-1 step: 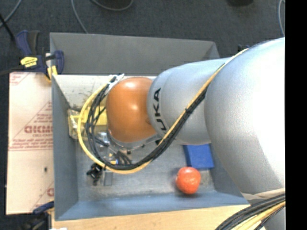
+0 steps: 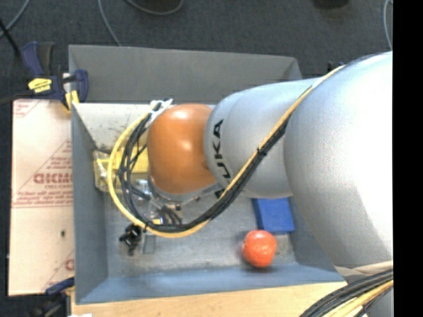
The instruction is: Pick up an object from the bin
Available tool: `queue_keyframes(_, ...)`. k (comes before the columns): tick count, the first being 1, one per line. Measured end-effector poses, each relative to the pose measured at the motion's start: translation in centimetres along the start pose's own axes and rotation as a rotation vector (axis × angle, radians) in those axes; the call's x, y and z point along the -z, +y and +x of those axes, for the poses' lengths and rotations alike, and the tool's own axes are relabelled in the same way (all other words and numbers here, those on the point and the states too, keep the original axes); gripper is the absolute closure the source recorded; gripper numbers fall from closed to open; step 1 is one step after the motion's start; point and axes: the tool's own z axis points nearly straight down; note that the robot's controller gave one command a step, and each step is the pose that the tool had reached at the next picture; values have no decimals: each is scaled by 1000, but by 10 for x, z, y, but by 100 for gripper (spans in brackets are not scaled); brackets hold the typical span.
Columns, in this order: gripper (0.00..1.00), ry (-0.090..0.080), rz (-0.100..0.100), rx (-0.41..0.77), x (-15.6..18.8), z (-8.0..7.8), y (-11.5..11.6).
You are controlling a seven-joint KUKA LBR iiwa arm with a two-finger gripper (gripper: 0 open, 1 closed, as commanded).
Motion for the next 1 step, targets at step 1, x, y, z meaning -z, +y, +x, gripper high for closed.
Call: queue_keyframes(1, 0, -4, -1, 211, -28, -2, -8)
